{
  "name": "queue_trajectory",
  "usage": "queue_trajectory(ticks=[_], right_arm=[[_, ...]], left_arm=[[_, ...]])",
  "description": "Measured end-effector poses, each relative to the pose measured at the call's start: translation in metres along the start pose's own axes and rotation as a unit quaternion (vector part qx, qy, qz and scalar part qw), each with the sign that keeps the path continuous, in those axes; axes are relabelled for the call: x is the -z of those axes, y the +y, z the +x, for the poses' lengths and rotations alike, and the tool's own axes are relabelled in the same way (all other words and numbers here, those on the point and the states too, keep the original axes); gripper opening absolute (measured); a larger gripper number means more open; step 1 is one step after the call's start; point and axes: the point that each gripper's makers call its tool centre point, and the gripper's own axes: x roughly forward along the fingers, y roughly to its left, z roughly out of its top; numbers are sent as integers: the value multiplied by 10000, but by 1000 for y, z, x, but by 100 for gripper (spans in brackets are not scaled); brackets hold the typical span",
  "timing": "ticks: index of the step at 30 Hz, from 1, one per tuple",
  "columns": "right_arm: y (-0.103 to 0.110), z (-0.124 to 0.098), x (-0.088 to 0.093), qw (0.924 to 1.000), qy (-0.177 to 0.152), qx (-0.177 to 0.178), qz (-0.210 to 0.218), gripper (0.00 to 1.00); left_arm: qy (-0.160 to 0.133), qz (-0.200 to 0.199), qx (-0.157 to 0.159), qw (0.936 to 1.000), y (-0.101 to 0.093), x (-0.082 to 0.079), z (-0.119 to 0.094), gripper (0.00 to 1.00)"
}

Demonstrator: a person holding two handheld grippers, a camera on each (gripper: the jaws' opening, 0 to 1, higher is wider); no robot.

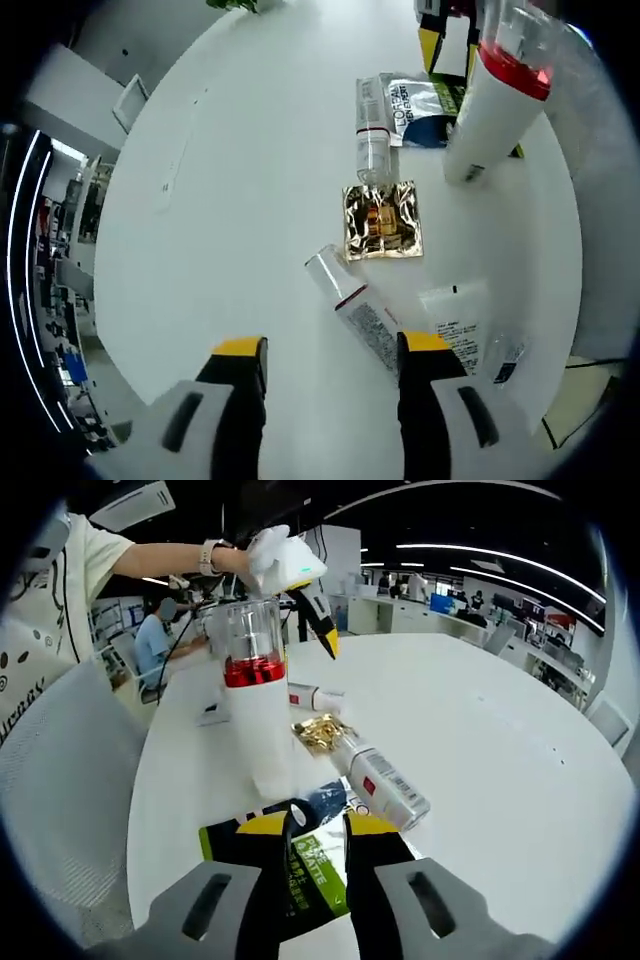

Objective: Arrange the skincare products in the storage area until every visible bottle or jar stands upright without overlapping.

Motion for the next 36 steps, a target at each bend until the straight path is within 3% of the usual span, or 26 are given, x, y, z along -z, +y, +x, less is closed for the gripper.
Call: queue_trajectory(ticks=[4, 7, 15, 17, 19, 25, 32, 36], right_arm=[[1, 0, 0, 10000, 8, -1, 16, 20], [-1, 0, 2, 10000, 19, -4, 48, 19], [5, 2, 3, 9999, 66, -51, 73, 18], [5, 2, 3, 9999, 54, -26, 91, 18], [4, 2, 4, 9999, 43, -28, 126, 18], [0, 1, 4, 9999, 32, 10, 148, 18], [1, 0, 3, 9999, 52, 25, 122, 17], [0, -3, 4, 9999, 38, 53, 121, 17]], left_arm=[[6, -218, 215, 9995, -5, -3, 13, 51], [116, -66, 284, 9995, -3, 1, 25, 51], [253, -292, 744, 9965, -29, -4, 30, 47], [248, -254, 726, 9967, -28, -9, 29, 47], [324, -408, 1010, 9935, -32, -7, 32, 44], [454, -323, 1195, 9913, -31, -6, 38, 42], [886, 120, 1356, 9867, -28, -8, 42, 41], [1143, 51, 1330, 9845, -31, -7, 39, 41]])
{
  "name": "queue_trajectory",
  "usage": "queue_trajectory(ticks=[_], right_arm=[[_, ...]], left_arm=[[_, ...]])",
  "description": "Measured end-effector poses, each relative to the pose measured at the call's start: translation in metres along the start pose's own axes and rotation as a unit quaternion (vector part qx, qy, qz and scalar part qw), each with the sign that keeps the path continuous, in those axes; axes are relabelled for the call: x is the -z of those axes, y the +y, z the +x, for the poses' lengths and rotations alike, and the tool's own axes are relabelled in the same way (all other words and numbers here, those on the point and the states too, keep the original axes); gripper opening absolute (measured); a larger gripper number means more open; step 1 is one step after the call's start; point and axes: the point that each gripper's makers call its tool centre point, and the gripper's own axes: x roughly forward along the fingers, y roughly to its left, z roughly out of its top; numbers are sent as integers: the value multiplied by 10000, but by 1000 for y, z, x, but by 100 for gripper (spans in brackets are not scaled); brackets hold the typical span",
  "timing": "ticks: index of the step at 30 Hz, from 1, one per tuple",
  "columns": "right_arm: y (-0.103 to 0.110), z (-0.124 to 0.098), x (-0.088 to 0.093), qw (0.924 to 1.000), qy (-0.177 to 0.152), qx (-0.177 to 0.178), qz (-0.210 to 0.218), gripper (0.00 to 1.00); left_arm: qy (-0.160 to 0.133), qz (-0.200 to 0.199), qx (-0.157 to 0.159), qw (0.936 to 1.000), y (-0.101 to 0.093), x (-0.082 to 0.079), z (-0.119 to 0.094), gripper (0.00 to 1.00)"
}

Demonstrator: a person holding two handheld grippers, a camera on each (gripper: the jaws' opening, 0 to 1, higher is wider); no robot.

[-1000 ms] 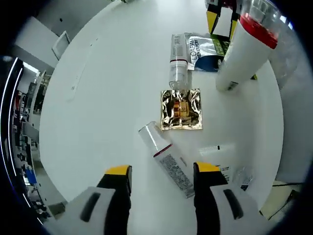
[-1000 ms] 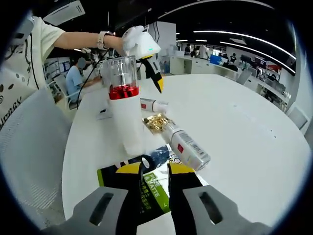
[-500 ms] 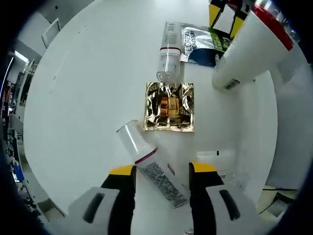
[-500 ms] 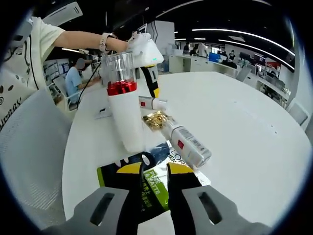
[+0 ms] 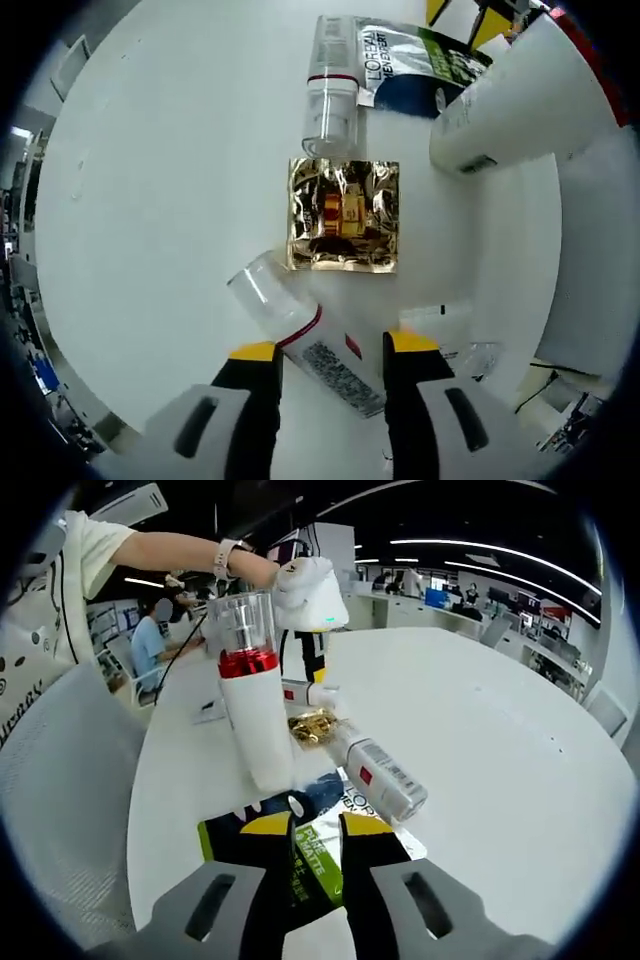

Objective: Arrange the skincare products in the storage area until every visible bottle or jar stands upright without overlapping.

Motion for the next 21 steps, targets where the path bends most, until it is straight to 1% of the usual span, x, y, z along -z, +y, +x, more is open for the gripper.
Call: queue_trajectory(ticks=[1, 3, 4, 6, 7, 10, 12, 13, 14, 15, 17, 18, 19, 20, 21], right_arm=[[-1, -1, 1, 10000, -1, 5, 3, 17], [-2, -3, 2, 10000, -24, 21, 16, 16], [-2, -4, 2, 10000, -37, 25, 30, 16], [2, -4, 0, 10000, -34, 35, 31, 16], [1, -4, 1, 10000, -26, 39, 33, 16], [0, -5, 3, 10000, -14, 52, 43, 16], [-1, -5, 3, 10000, -20, 56, 47, 16], [-1, -5, 3, 10000, -23, 53, 46, 16], [-1, -5, 3, 10000, -23, 47, 48, 16], [-1, -5, 3, 10000, -21, 44, 37, 16], [2, -3, 1, 10000, -16, 35, 8, 16], [3, -3, 1, 10000, -19, 29, 5, 15], [5, -3, 0, 10000, -12, 32, -4, 15], [6, -3, -1, 10000, -9, 36, -22, 15], [5, -3, 0, 10000, -14, 40, -23, 15]], left_arm=[[4, 58, 14, 10000, -1, 0, -1, 41], [38, -55, 4, 10000, -3, 5, -2, 40], [33, -43, 8, 10000, -4, 4, -1, 40], [33, 77, 33, 10000, -7, 4, -1, 39], [87, 3, 28, 10000, -8, 5, -1, 38], [138, 293, 27, 9995, -7, 5, 1, 39], [211, 583, 20, 9981, -8, 7, 1, 40], [245, 499, 11, 9985, -10, 7, 2, 40], [303, 380, 7, 9988, -5, 6, 2, 40], [350, 398, 29, 9986, -4, 7, 1, 40], [308, 342, 7, 9989, -4, 7, 1, 36], [287, 190, 21, 9994, -1, 8, 1, 31], [260, -12, 25, 9997, -1, 10, 0, 28], [168, 29, 2, 9999, 0, 12, 0, 27], [147, -1, -8, 9999, 0, 13, 0, 25]])
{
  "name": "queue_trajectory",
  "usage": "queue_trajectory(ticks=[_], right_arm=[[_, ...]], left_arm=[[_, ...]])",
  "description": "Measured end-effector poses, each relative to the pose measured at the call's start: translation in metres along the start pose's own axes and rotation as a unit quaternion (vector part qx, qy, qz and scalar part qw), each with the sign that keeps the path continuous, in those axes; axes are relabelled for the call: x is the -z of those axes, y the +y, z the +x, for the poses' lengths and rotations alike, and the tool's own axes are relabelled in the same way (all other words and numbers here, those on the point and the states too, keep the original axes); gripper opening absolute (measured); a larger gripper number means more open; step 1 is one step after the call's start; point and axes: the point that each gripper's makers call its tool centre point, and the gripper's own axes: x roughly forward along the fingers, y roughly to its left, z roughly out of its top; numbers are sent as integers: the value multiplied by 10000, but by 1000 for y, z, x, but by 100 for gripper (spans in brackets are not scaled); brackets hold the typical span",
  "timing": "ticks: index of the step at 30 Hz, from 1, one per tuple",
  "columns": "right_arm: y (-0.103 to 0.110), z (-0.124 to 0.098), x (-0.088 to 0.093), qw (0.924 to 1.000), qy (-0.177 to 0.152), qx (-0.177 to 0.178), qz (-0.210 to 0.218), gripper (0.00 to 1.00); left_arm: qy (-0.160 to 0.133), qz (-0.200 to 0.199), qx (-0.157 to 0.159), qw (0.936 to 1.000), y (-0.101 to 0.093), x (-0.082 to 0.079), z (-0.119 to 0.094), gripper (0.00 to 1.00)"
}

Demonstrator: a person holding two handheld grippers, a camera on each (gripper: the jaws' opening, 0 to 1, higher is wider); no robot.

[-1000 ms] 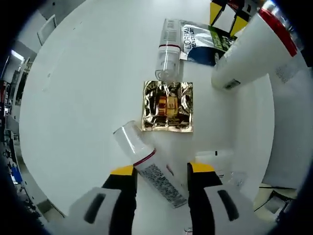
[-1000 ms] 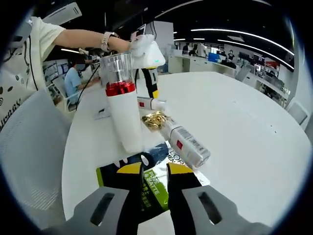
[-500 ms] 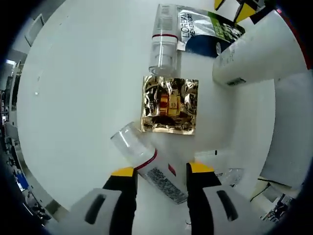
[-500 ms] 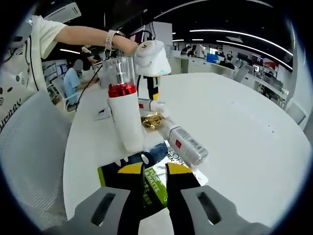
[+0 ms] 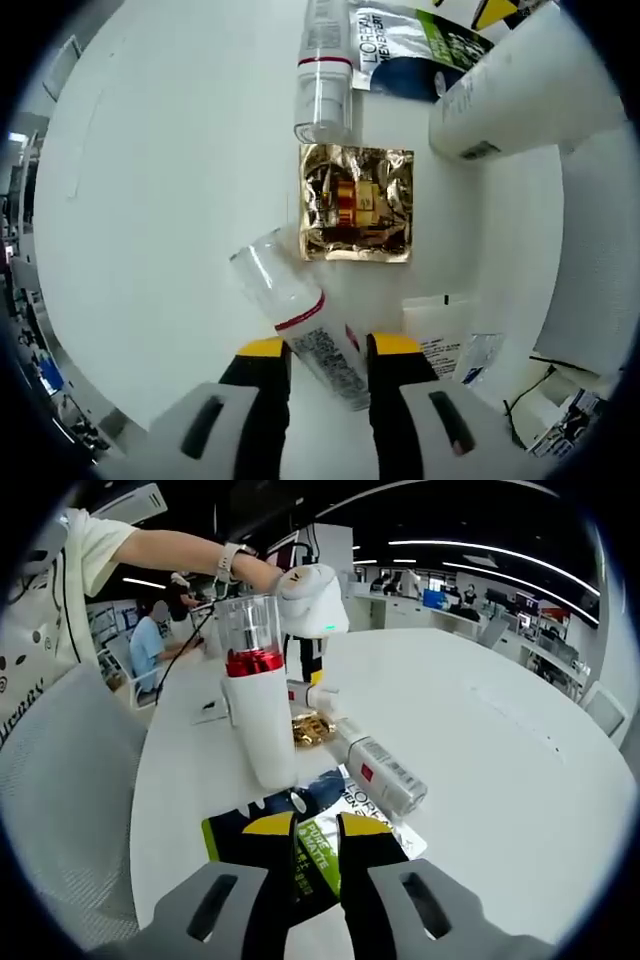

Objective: Arrange the skincare products in the storage area until every visible bottle or jar stands upright without overlapping.

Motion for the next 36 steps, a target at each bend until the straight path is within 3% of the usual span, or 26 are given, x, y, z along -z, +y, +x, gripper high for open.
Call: queue_trajectory(ticks=[11, 19, 26, 32, 36], right_arm=[[-3, -4, -3, 9999, -74, 86, 1, 15], [3, -3, -3, 10000, -27, -7, -75, 16], [4, -3, -4, 9999, -5, 22, -110, 16], [11, -6, -7, 9999, 9, 61, -153, 16], [11, -7, -6, 9999, 15, 93, -121, 17]], left_arm=[[-200, -390, -76, 9990, -8, 0, 0, 18], [-88, 143, -540, 9984, 4, 2, -7, 16], [-218, 107, -709, 9972, 9, 7, -25, 15], [-203, 460, -909, 9946, 0, 18, -43, 16], [-421, 361, -848, 9948, -13, 22, -53, 16]])
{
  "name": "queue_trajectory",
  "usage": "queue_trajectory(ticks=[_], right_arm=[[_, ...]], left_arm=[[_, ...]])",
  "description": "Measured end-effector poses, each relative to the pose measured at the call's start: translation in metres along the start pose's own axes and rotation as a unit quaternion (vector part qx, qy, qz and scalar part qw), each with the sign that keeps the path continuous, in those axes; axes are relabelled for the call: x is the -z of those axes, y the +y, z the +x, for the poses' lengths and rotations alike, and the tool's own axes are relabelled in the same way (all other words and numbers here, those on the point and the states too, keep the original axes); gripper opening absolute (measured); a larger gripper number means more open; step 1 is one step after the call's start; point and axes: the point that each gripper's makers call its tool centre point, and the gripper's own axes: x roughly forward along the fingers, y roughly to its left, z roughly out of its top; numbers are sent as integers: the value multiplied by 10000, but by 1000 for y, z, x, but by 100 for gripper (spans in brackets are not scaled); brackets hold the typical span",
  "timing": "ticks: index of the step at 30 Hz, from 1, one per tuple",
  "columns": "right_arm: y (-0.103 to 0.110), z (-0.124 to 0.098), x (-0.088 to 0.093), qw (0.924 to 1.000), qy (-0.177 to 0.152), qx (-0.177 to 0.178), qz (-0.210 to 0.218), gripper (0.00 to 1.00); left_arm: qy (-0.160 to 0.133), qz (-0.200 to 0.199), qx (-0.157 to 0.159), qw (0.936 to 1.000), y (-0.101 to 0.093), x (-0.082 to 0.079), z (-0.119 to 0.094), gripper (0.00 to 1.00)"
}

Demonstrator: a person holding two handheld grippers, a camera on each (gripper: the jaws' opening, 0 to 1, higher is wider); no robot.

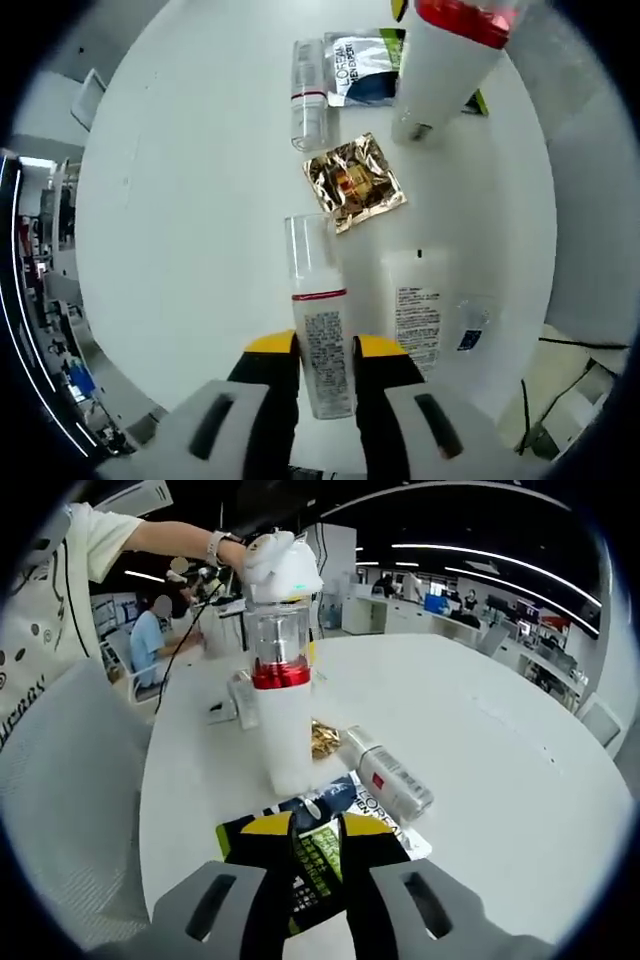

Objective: Arrange the skincare products in the storage area until every visible bottle or jar stands upright without overlapping.

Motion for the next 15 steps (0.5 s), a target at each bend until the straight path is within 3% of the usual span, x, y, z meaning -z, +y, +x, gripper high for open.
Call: queue_trajectory(ticks=[3, 7, 10, 15], right_arm=[[4, -1, -2, 10000, 14, 38, -1, 17], [8, -3, -3, 9999, 64, 88, -9, 17], [14, -5, -5, 9999, 42, 91, 37, 17], [21, -9, -6, 9999, -3, 54, 93, 18]], left_arm=[[-125, -7, 65, 9999, -16, -1, -13, 16], [-217, 28, 90, 9997, -22, -2, -18, 16], [-383, 21, 238, 9990, -42, -7, -28, 16], [-579, 22, 371, 9976, -53, -13, -31, 16]])
